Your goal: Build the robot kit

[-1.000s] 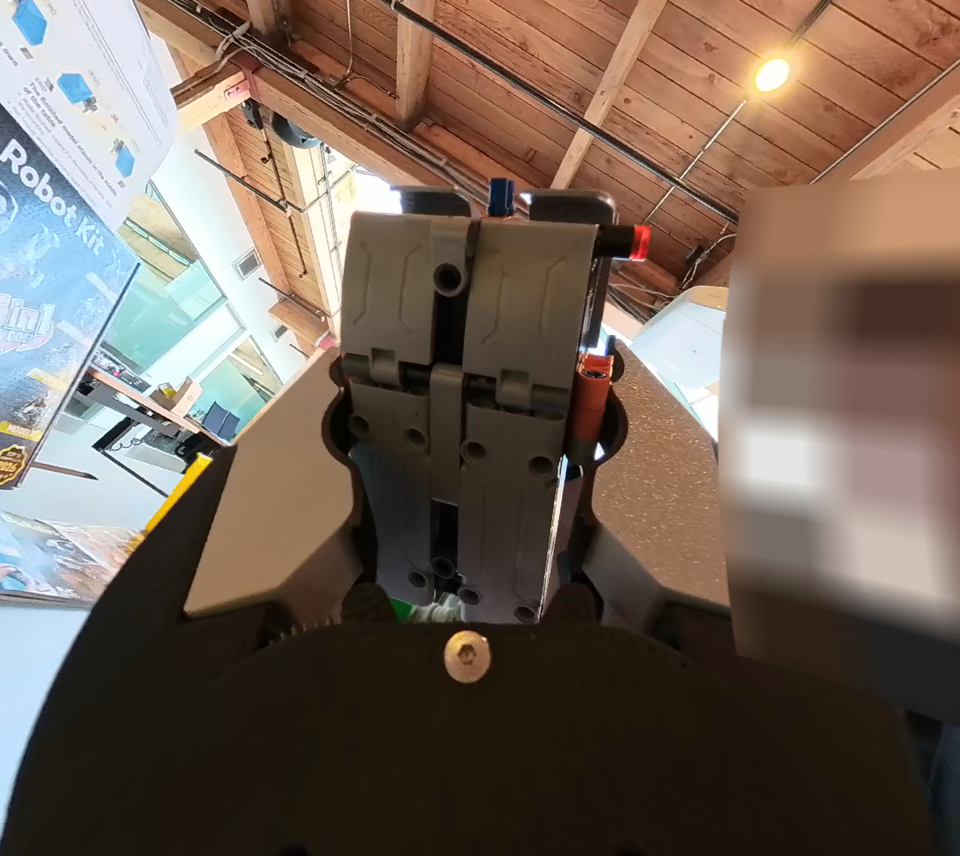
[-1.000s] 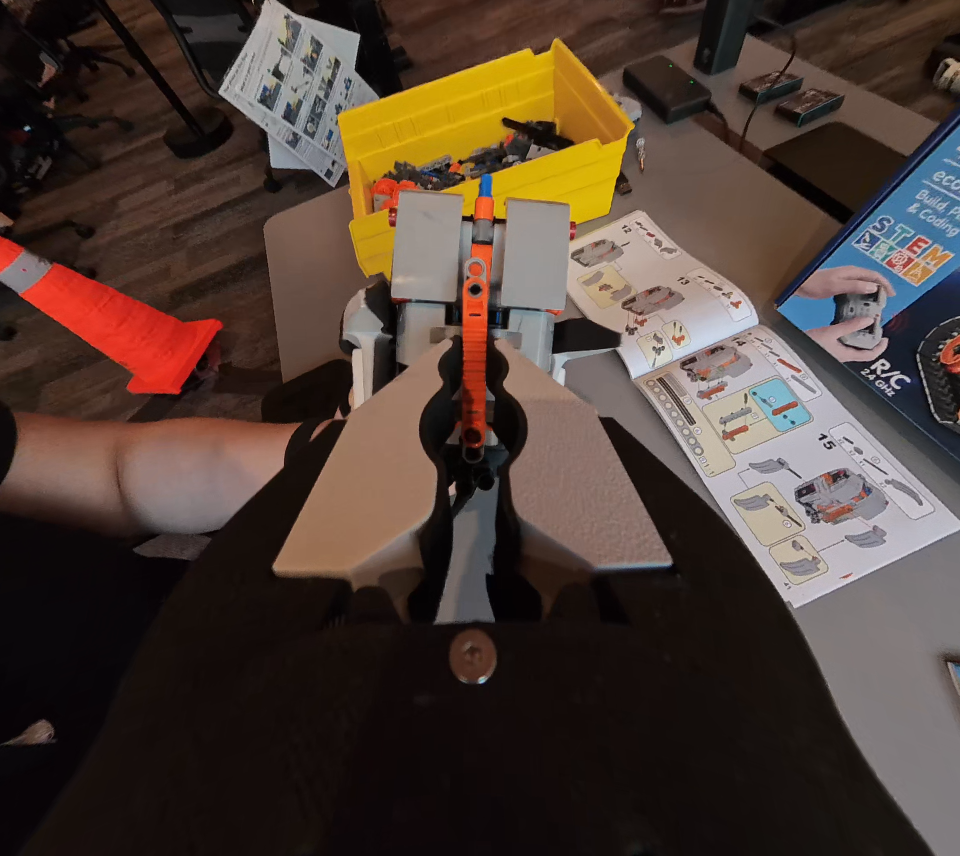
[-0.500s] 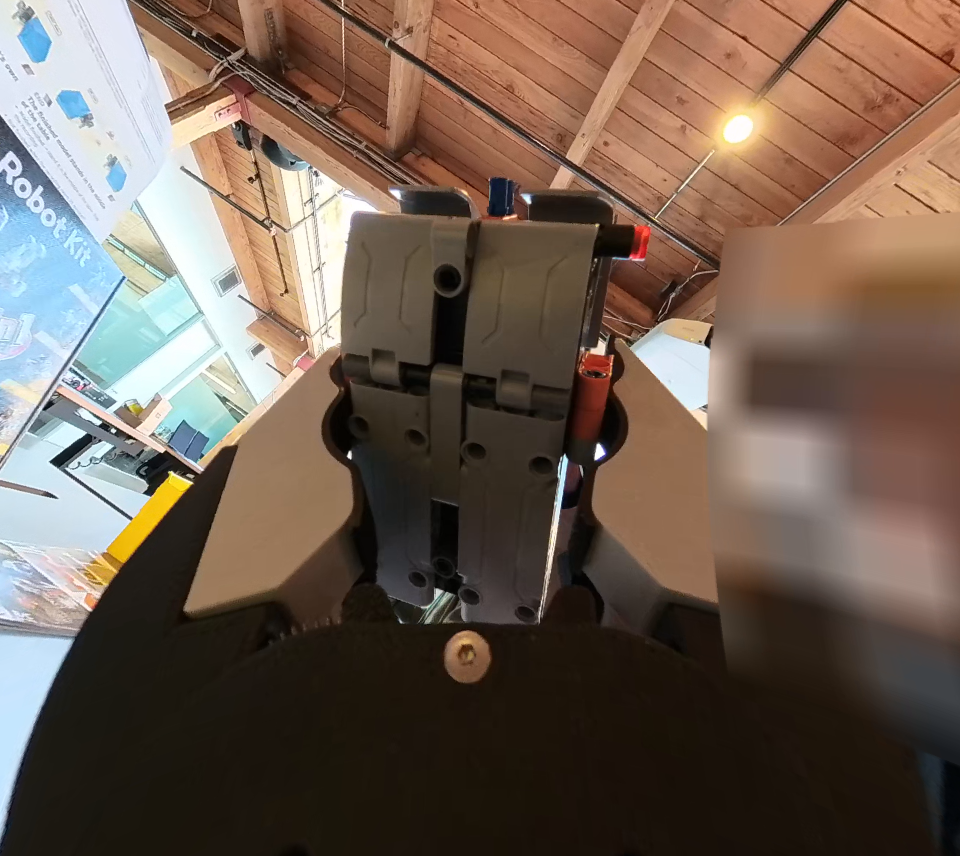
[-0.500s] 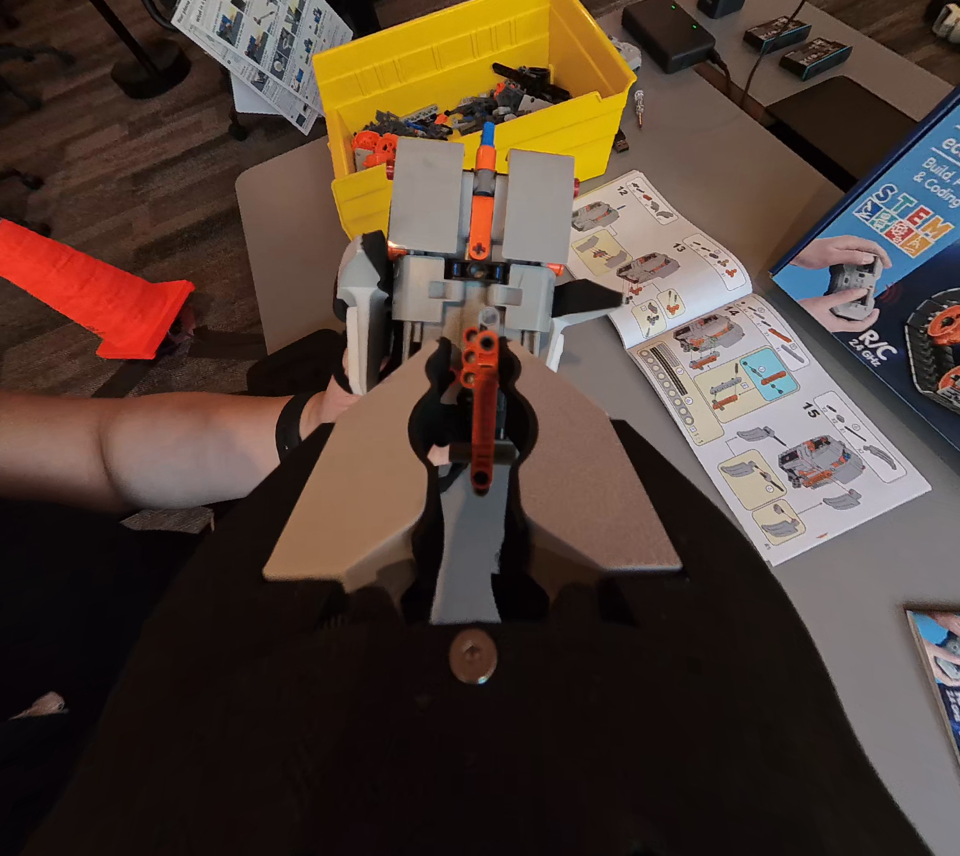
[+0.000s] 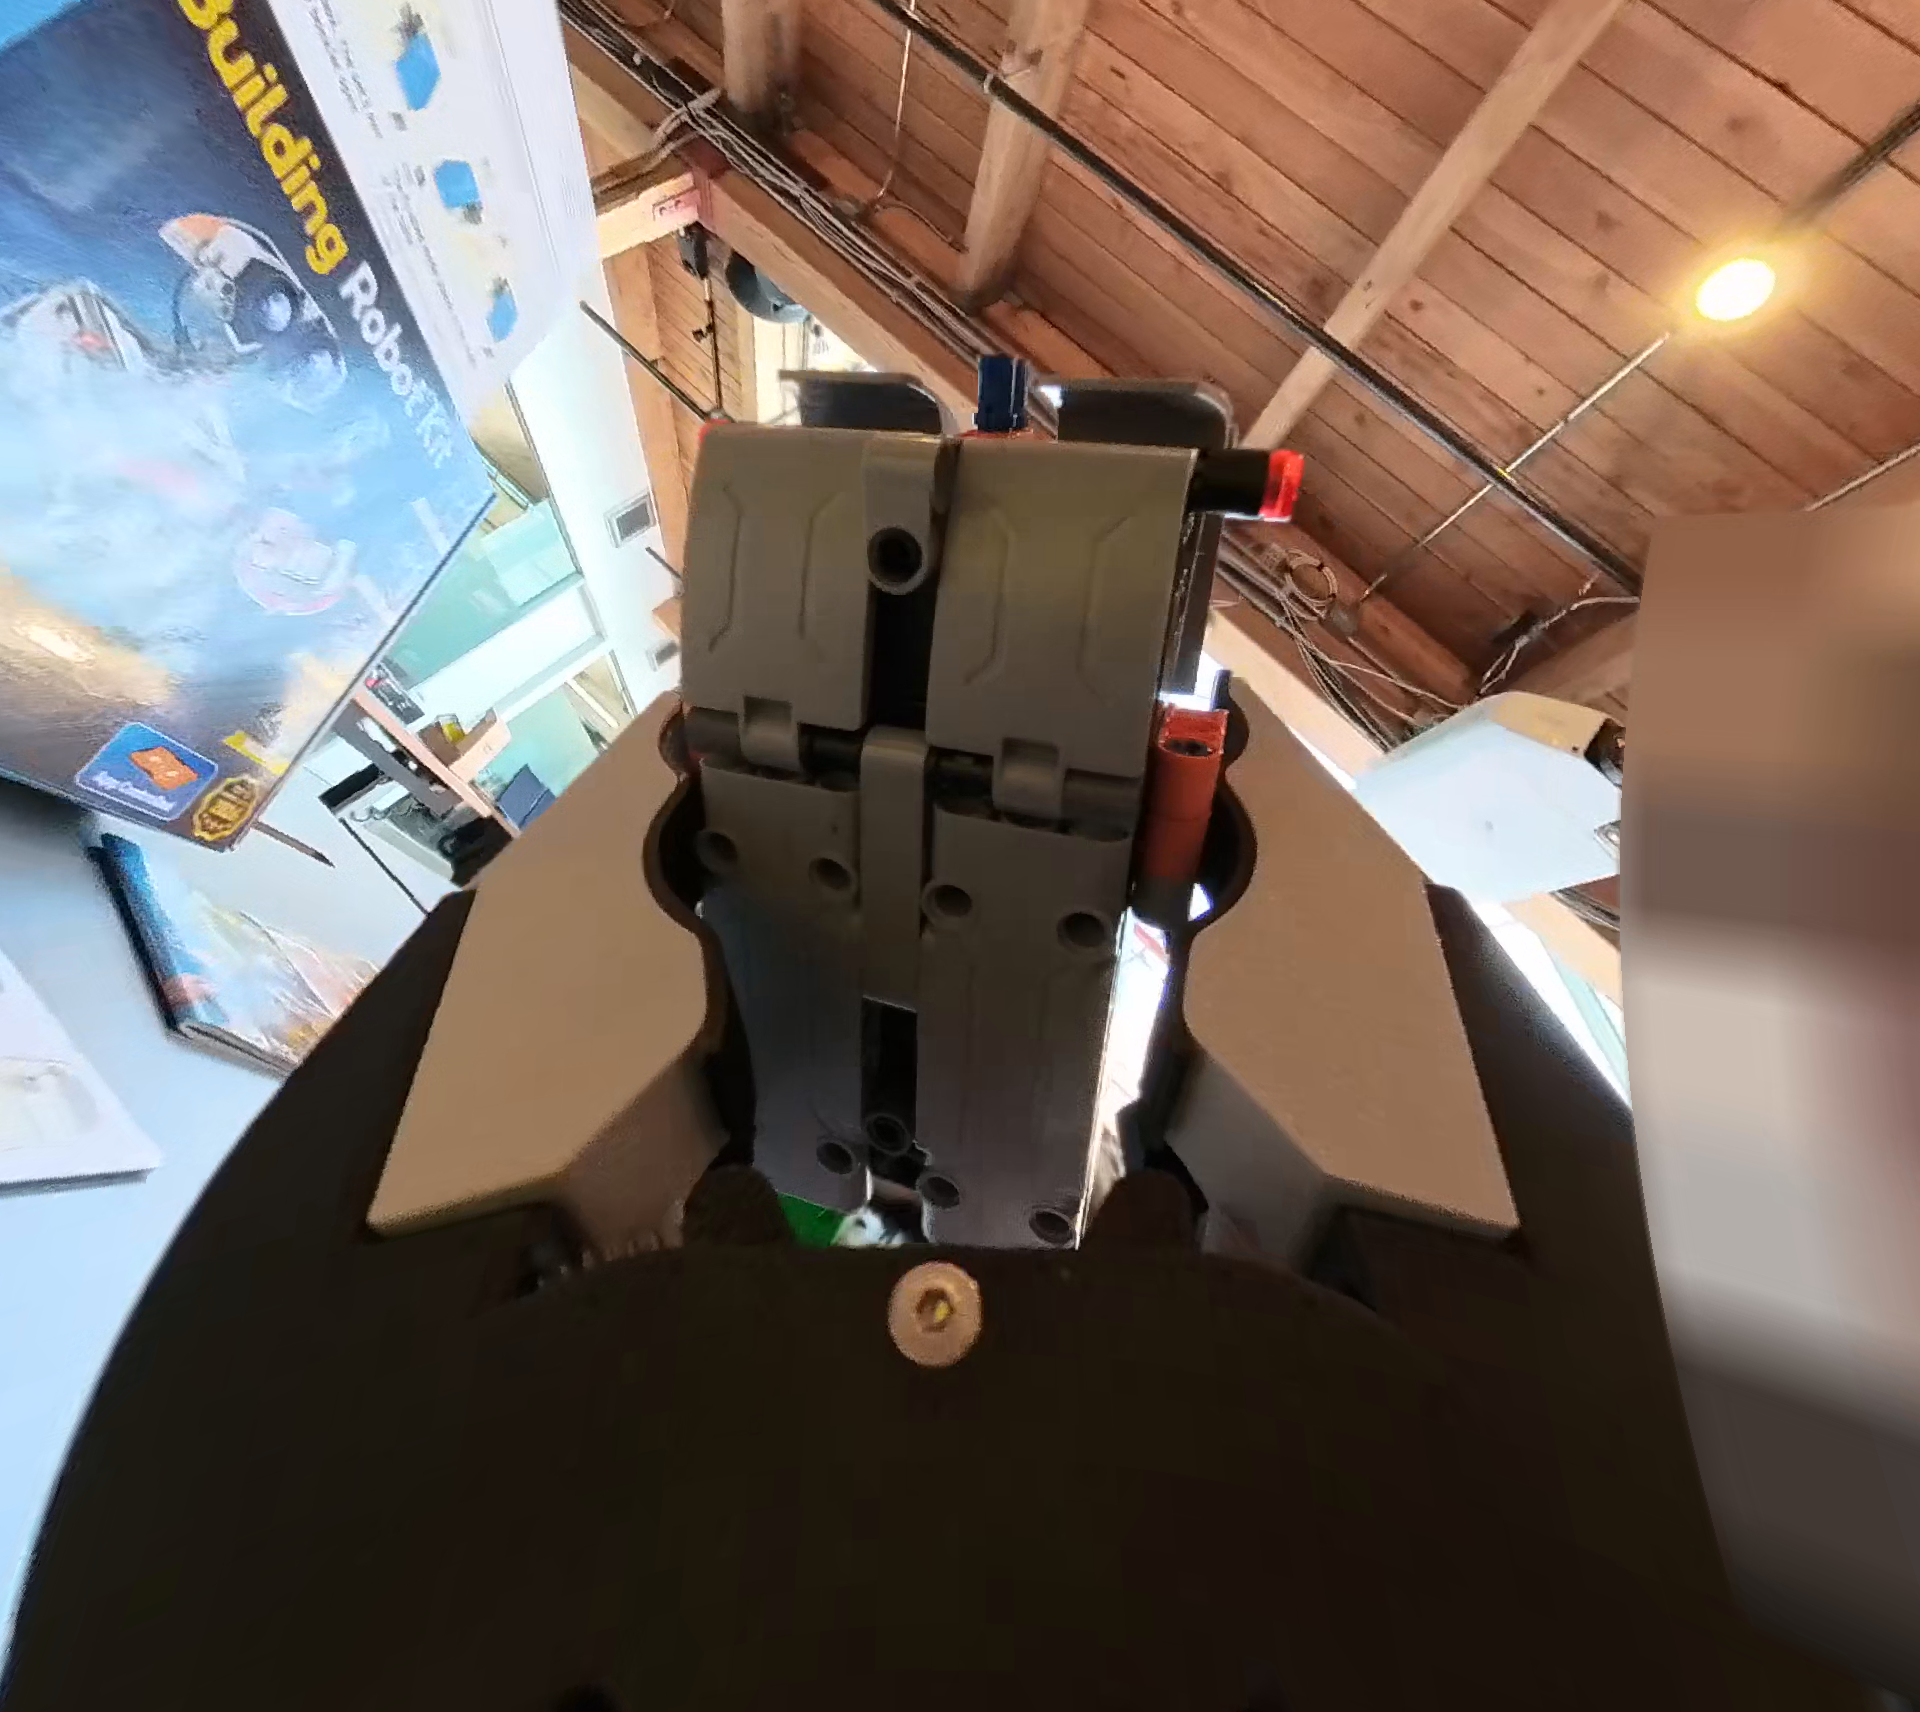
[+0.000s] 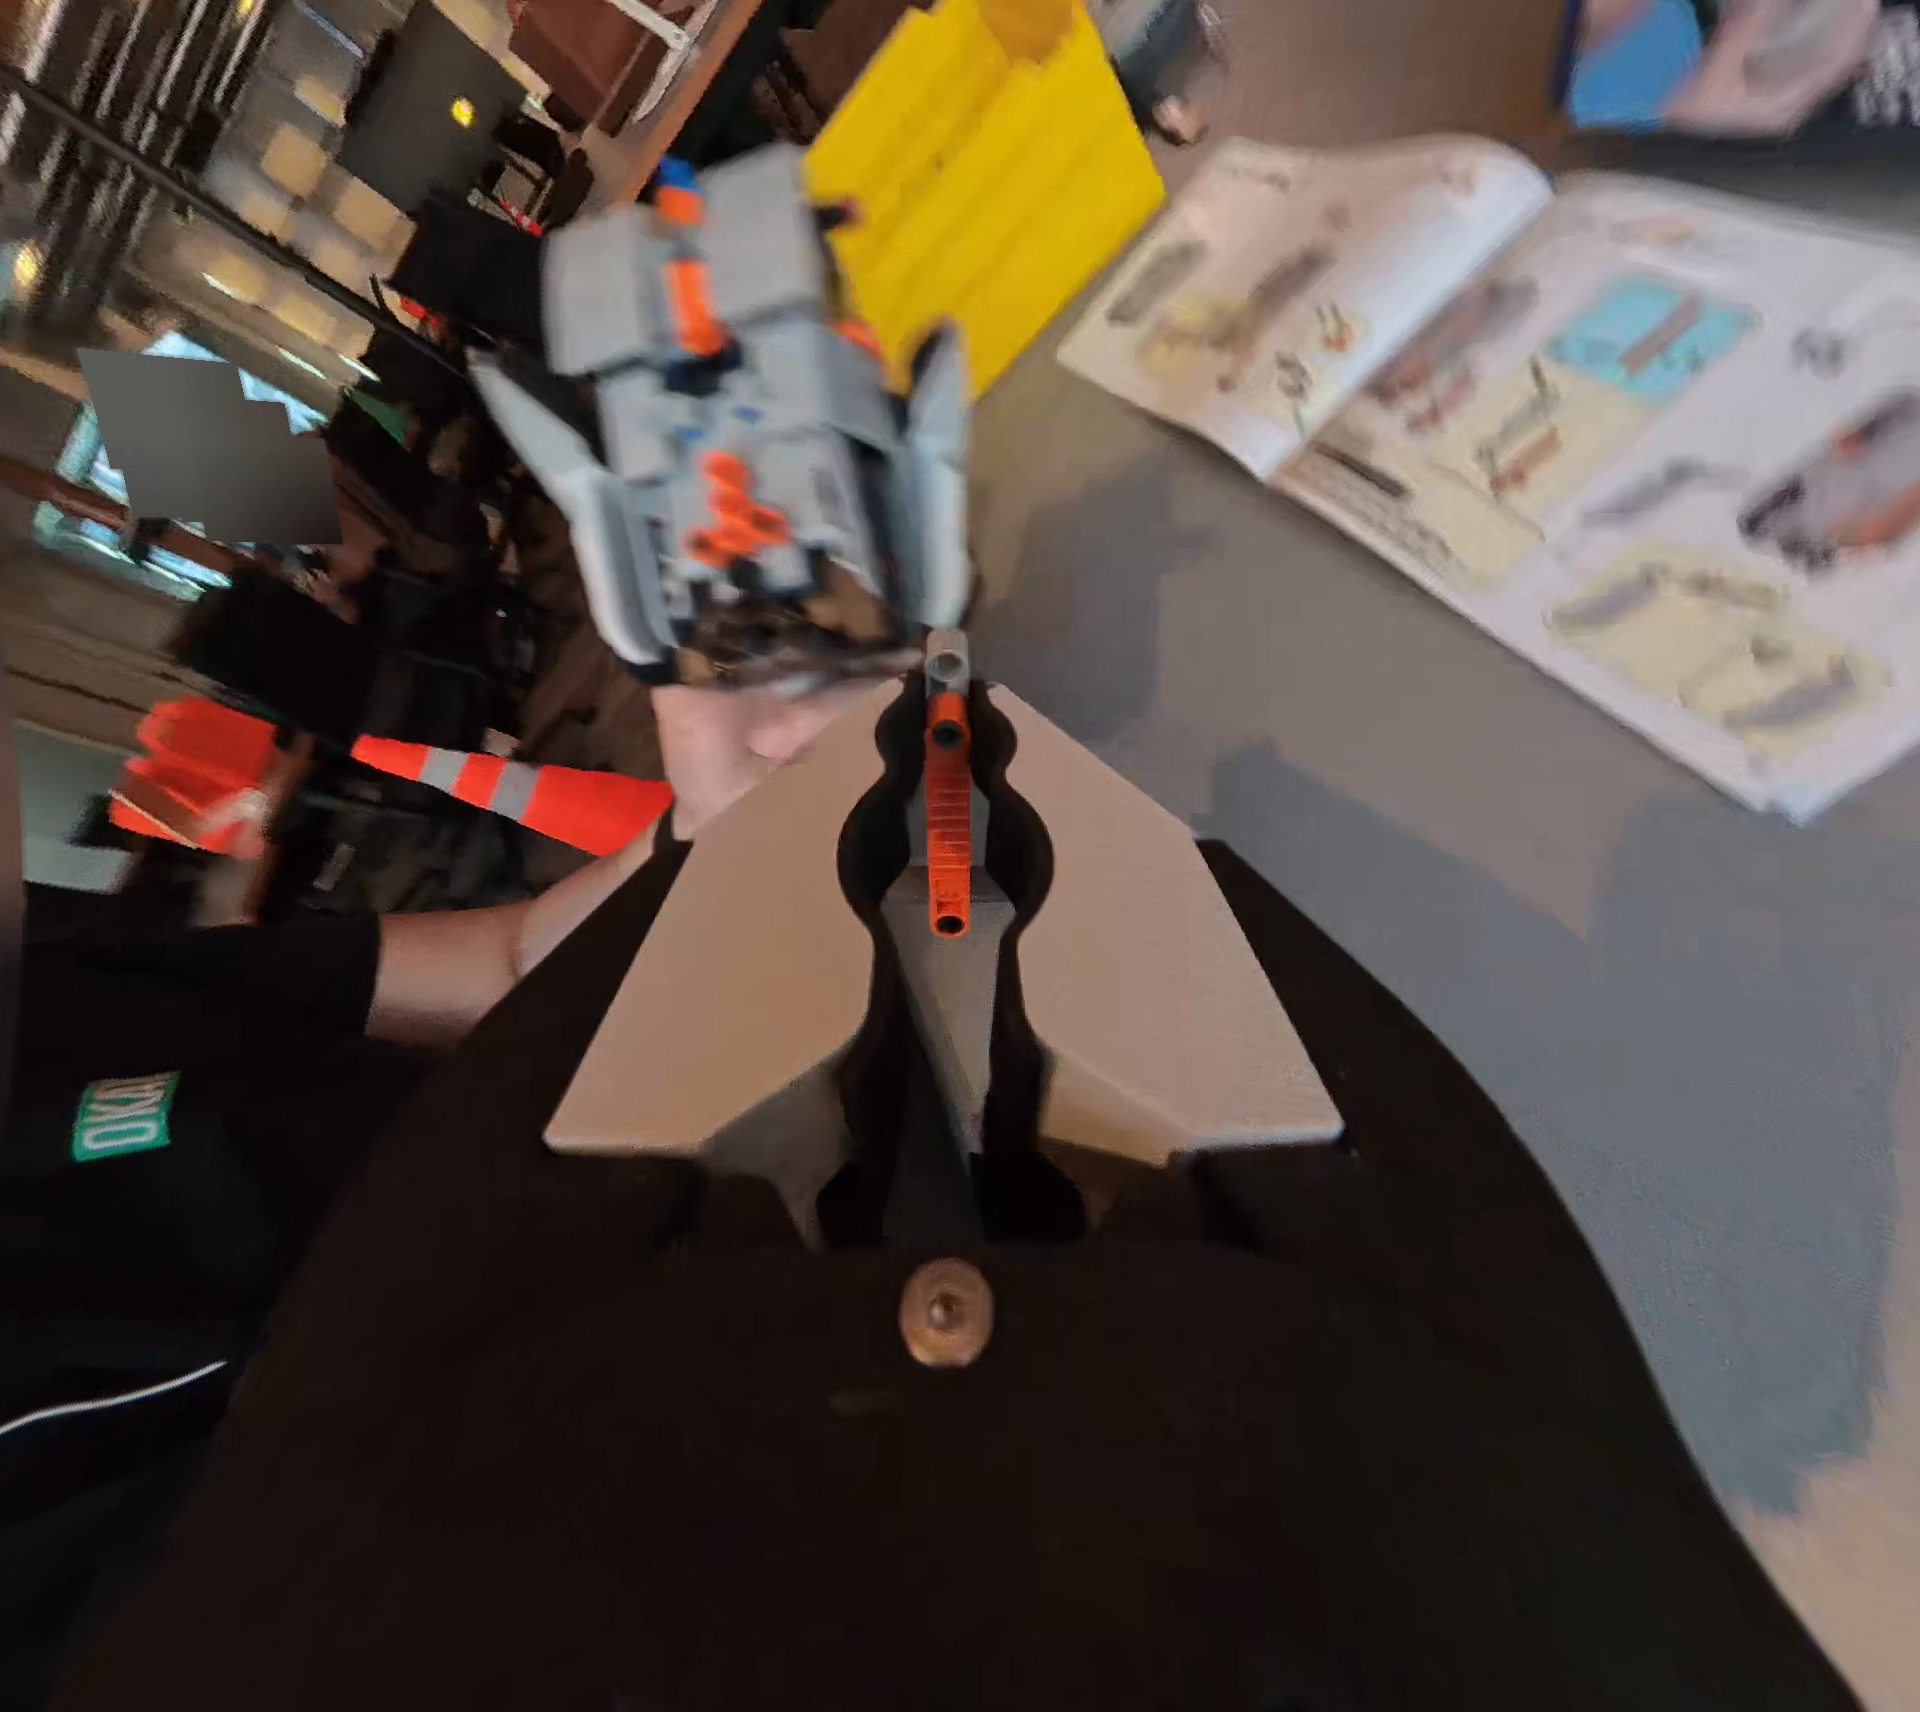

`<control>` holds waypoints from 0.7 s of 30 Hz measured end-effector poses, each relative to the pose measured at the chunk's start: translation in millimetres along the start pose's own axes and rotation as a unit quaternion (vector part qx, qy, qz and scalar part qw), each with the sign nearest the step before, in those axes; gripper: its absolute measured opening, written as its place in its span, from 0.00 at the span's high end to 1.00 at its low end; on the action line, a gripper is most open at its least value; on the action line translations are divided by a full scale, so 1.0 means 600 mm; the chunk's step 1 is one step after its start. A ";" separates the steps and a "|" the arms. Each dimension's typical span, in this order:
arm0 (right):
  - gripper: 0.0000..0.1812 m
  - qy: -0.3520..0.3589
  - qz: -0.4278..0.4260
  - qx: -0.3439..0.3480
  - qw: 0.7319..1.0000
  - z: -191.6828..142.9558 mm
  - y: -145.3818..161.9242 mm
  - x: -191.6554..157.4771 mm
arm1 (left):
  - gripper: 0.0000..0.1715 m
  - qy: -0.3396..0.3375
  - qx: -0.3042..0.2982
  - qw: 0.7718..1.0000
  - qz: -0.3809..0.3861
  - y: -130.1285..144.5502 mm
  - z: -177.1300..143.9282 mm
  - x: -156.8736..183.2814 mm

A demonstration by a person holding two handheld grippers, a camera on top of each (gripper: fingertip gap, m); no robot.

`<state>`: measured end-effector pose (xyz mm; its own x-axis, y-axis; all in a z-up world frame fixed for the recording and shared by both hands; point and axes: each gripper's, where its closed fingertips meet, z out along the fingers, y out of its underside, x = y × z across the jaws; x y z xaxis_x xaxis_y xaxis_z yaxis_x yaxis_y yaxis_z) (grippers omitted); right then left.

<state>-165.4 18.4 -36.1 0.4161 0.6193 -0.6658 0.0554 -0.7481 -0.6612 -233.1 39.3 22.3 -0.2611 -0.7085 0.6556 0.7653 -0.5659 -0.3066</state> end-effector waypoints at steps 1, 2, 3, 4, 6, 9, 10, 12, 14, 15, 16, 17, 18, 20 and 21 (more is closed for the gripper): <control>0.97 -0.005 0.047 -0.014 0.999 -0.001 0.020 0.033 | 0.45 0.000 -0.003 1.000 0.009 -0.001 0.000 0.002; 0.97 -0.017 0.095 -0.036 0.995 0.000 0.043 0.060 | 0.45 0.000 -0.008 1.000 0.018 0.001 0.002 0.005; 0.97 -0.030 0.127 -0.056 0.990 0.002 0.063 0.077 | 0.45 0.001 -0.016 1.000 0.026 0.004 0.004 0.007; 0.97 -0.033 0.133 -0.069 0.988 0.004 0.078 0.090 | 0.45 0.001 -0.024 0.999 0.031 0.009 0.006 0.009; 0.97 0.002 0.111 -0.113 0.987 0.011 0.111 0.120 | 0.45 0.002 -0.039 0.999 0.037 0.020 0.009 0.009; 0.97 0.027 0.041 -0.154 0.987 0.027 0.127 0.131 | 0.45 -0.002 -0.059 0.997 0.041 0.033 0.013 0.006; 0.97 0.034 0.018 -0.169 0.985 0.032 0.131 0.130 | 0.45 -0.002 -0.062 0.997 0.041 0.036 0.014 0.006; 0.97 0.071 -0.037 -0.201 0.976 0.037 0.134 0.129 | 0.45 0.000 -0.065 0.997 0.039 0.037 0.014 0.007; 0.97 0.130 -0.110 -0.246 0.954 0.036 0.137 0.130 | 0.45 0.003 -0.065 0.997 0.038 0.036 0.014 0.008; 0.97 0.169 -0.153 -0.272 0.935 0.033 0.138 0.136 | 0.45 0.003 -0.065 0.997 0.037 0.036 0.014 0.009; 0.97 0.204 -0.196 -0.298 0.912 0.030 0.139 0.143 | 0.45 0.003 -0.066 0.997 0.038 0.036 0.015 0.009; 0.97 0.232 -0.233 -0.319 0.889 0.030 0.141 0.149 | 0.45 0.004 -0.067 0.997 0.037 0.037 0.015 0.009; 0.97 0.253 -0.260 -0.338 0.869 0.031 0.143 0.154 | 0.45 0.005 -0.068 0.997 0.036 0.037 0.015 0.010; 0.97 0.268 -0.275 -0.362 0.850 0.036 0.151 0.158 | 0.45 0.007 -0.070 0.997 0.034 0.039 0.015 0.011; 0.97 0.266 -0.267 -0.366 0.851 0.040 0.155 0.158 | 0.45 0.008 -0.071 0.997 0.033 0.040 0.015 0.012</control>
<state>-142.6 13.5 -169.0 0.4956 0.8676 0.0410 0.8346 -0.4627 -0.2988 -211.3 24.4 26.1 -0.2240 -0.7519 0.6201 0.6906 -0.5714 -0.4434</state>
